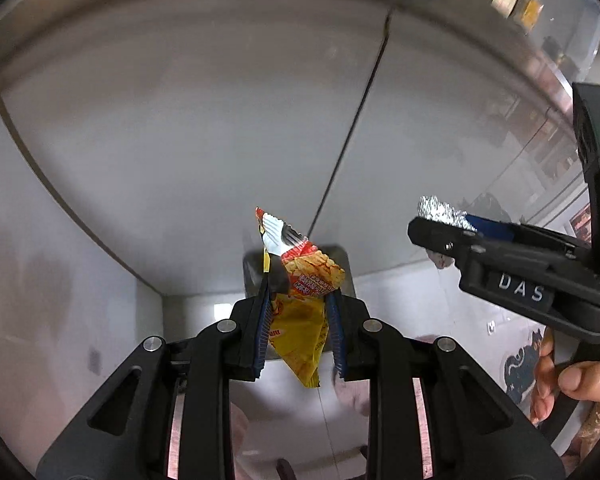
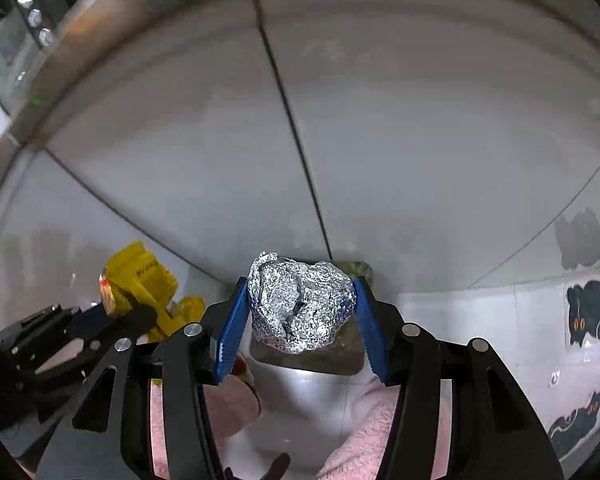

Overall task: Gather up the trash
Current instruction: 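Lower the packet and foil ball over the bin and open both tools, then raise both open tools back toward the counter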

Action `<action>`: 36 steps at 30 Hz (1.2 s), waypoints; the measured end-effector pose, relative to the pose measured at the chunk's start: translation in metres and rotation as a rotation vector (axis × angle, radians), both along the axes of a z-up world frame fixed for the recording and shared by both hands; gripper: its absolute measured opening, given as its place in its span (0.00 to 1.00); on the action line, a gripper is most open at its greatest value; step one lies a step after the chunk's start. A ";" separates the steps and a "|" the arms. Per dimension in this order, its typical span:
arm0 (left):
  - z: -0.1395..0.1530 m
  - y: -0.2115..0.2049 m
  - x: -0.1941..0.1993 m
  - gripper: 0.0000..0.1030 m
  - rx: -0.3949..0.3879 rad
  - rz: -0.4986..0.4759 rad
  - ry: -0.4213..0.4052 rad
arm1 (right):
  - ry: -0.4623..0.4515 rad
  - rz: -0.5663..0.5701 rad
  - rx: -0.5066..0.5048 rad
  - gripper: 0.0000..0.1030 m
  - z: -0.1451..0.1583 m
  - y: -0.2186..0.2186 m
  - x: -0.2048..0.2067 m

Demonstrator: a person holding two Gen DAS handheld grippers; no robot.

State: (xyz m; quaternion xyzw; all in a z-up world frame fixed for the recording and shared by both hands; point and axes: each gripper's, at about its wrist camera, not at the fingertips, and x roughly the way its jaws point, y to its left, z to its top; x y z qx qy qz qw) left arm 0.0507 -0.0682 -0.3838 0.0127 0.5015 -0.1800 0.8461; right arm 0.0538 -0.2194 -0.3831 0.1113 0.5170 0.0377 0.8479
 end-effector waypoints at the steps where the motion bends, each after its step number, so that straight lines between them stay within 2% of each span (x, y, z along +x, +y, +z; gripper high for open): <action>1: -0.009 -0.001 0.002 0.23 0.000 0.000 0.020 | 0.018 -0.006 0.005 0.52 -0.009 -0.001 0.003; 12: -0.107 -0.015 0.034 0.23 0.028 -0.020 0.188 | 0.196 -0.039 0.019 0.52 -0.101 -0.003 0.034; 16: -0.123 -0.017 0.049 0.24 0.030 -0.008 0.219 | 0.247 -0.055 0.037 0.53 -0.120 -0.002 0.048; 22: -0.128 -0.020 0.057 0.25 0.032 -0.008 0.222 | 0.258 -0.058 0.046 0.54 -0.122 -0.003 0.062; 23: -0.127 -0.020 0.058 0.27 0.034 -0.006 0.222 | 0.257 -0.060 0.044 0.54 -0.119 -0.003 0.063; 24: -0.126 -0.020 0.059 0.34 0.037 -0.004 0.219 | 0.252 -0.063 0.044 0.56 -0.119 -0.003 0.065; 25: -0.124 -0.019 0.060 0.45 0.040 -0.001 0.213 | 0.248 -0.066 0.042 0.64 -0.119 -0.003 0.067; 26: -0.120 -0.018 0.059 0.49 0.042 0.002 0.202 | 0.244 -0.069 0.039 0.67 -0.115 -0.004 0.067; 32: -0.098 -0.009 0.055 0.62 0.053 0.028 0.158 | 0.217 -0.069 0.027 0.75 -0.098 -0.006 0.065; 34: -0.088 -0.007 0.052 0.73 0.061 0.034 0.140 | 0.204 -0.068 0.020 0.80 -0.089 -0.008 0.062; 36: -0.073 -0.003 0.047 0.77 0.064 0.041 0.113 | 0.186 -0.067 0.008 0.89 -0.076 -0.011 0.058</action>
